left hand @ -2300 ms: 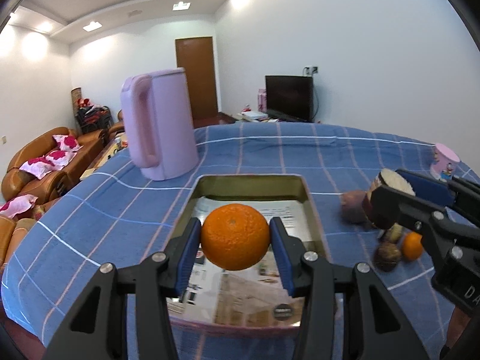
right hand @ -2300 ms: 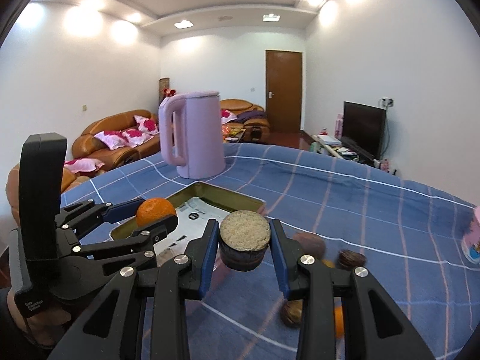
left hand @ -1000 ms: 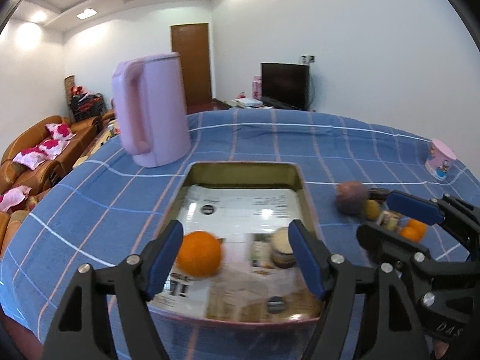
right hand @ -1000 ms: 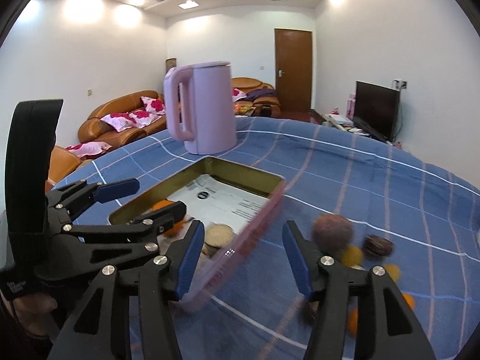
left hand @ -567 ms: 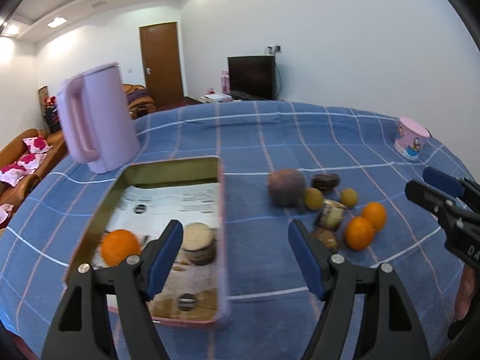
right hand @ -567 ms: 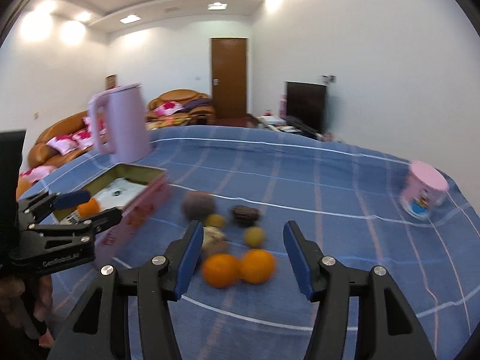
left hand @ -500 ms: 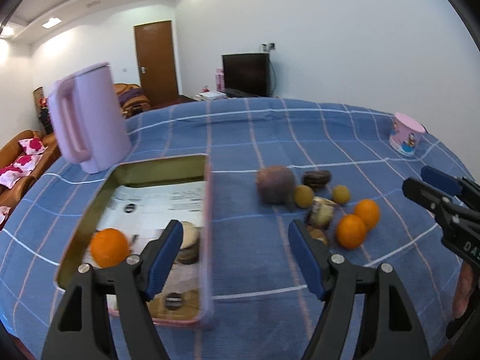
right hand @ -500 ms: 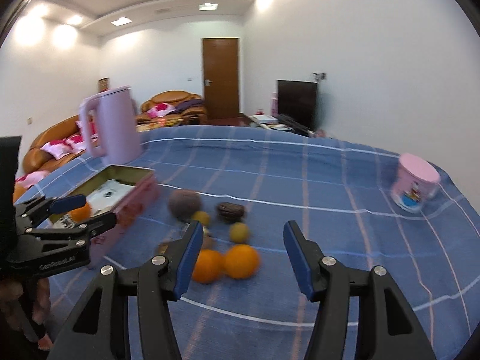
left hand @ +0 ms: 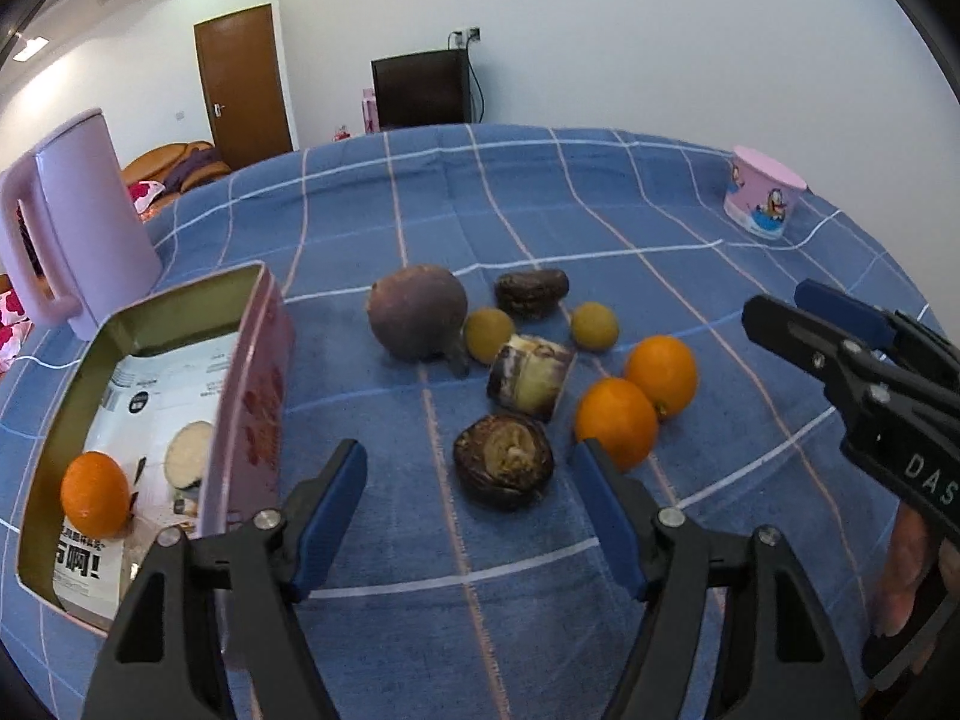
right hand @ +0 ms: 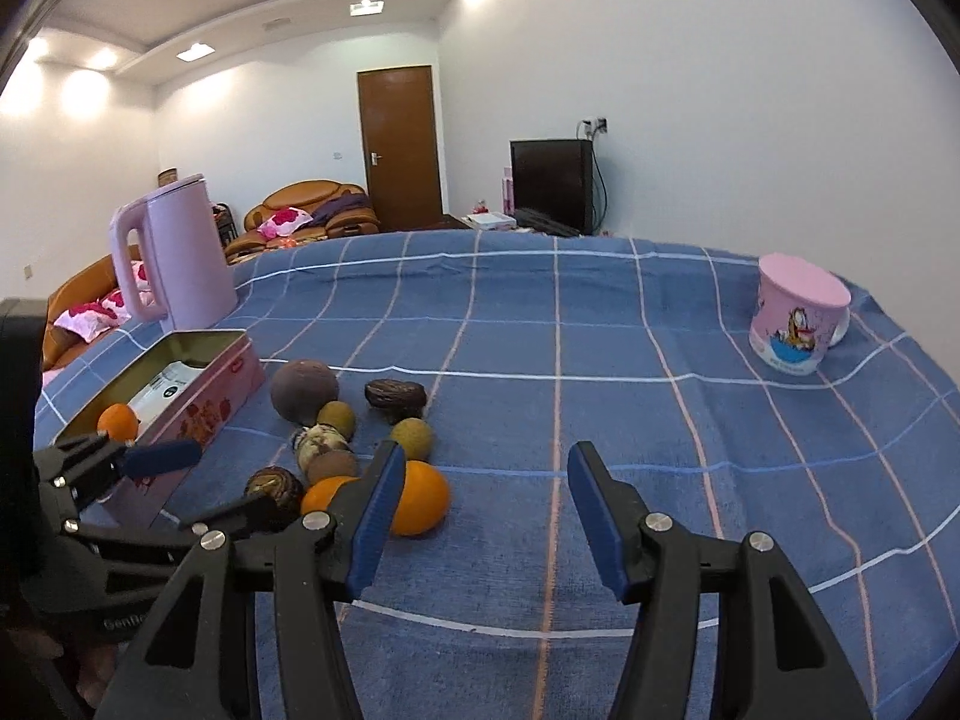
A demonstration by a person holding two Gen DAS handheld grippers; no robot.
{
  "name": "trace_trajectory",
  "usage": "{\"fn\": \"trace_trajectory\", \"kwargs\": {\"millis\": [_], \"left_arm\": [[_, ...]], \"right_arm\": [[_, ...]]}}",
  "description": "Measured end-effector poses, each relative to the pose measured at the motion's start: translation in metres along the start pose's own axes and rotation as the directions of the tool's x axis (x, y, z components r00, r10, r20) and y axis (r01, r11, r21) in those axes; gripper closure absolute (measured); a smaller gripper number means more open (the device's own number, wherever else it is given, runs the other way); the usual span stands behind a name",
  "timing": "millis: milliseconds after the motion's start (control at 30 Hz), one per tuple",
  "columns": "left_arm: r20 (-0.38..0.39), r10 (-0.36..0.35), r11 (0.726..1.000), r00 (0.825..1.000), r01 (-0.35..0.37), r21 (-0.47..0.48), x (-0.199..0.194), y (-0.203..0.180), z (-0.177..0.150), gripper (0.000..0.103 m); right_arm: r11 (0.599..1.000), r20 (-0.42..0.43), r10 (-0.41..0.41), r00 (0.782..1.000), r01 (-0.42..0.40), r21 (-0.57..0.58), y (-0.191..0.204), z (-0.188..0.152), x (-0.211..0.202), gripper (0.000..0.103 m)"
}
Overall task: Organize fruits
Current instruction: 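Grasp the dark brown round fruit with the left gripper while the right grasps an orange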
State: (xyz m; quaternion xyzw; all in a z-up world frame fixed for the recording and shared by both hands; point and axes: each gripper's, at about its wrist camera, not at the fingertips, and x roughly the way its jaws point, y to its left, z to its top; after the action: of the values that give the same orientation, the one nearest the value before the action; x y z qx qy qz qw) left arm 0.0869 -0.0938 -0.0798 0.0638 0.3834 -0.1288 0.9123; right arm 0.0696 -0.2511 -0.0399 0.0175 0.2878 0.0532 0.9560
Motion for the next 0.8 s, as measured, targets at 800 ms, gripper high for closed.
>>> {"fn": "trace_trajectory", "kwargs": {"millis": [800], "left_arm": [[0.046, -0.023, 0.997, 0.999, 0.027, -0.073, 0.004, 0.019, 0.01, 0.063]], "right_arm": [[0.984, -0.215, 0.169, 0.962, -0.153, 0.087, 0.012, 0.0, 0.053, 0.063]]}}
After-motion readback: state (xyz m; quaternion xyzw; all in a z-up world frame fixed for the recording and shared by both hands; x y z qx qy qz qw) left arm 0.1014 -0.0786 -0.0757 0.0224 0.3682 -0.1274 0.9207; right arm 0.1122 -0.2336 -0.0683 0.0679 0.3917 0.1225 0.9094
